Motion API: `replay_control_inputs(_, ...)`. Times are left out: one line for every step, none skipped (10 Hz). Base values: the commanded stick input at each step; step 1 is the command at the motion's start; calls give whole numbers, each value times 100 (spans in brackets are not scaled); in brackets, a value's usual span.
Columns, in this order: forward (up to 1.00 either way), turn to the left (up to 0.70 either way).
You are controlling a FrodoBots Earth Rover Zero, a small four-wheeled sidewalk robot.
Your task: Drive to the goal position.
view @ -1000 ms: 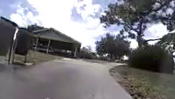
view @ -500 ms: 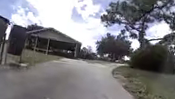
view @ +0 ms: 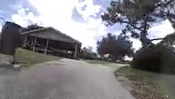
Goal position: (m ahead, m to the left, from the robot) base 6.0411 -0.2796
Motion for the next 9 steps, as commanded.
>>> replay_control_inputs(70,0)
replay_control_inputs(70,-1)
replay_control_inputs(70,-3)
replay_control_inputs(70,-5)
replay_control_inputs(70,-35)
replay_control_inputs(70,-33)
replay_control_inputs(70,-2)
replay_control_inputs(70,0)
replay_control_inputs(70,0)
